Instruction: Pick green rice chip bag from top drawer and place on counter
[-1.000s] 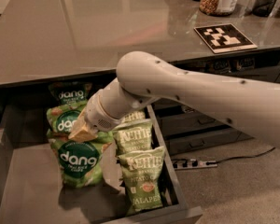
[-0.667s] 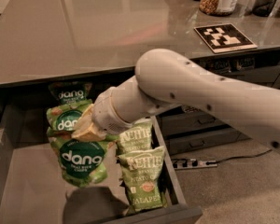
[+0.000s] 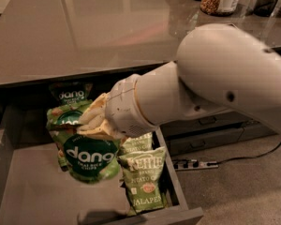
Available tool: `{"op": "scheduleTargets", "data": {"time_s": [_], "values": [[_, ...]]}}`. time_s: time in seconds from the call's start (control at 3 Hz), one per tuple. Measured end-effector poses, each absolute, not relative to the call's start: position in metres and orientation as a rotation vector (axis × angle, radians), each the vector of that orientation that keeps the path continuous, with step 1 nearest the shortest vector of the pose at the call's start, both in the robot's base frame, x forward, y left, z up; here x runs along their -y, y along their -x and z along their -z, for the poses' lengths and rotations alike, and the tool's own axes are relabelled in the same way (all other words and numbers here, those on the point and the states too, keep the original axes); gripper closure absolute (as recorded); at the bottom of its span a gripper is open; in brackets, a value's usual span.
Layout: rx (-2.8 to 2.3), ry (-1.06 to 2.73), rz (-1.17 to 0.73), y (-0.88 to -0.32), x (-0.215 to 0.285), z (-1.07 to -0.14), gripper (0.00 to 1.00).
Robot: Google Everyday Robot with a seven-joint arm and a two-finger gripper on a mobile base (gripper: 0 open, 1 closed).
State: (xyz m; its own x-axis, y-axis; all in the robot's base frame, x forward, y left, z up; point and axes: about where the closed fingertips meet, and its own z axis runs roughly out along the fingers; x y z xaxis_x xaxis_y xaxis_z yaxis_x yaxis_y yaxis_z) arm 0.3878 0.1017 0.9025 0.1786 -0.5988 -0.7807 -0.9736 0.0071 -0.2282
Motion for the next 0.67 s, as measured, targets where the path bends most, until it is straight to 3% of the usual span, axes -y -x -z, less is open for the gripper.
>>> {"op": "scheduleTargets", "data": {"time_s": [0.67], "values": [[-1.47,1.642,-0.584,-0.369,-0.0818,-0.9321,1.0]]}}
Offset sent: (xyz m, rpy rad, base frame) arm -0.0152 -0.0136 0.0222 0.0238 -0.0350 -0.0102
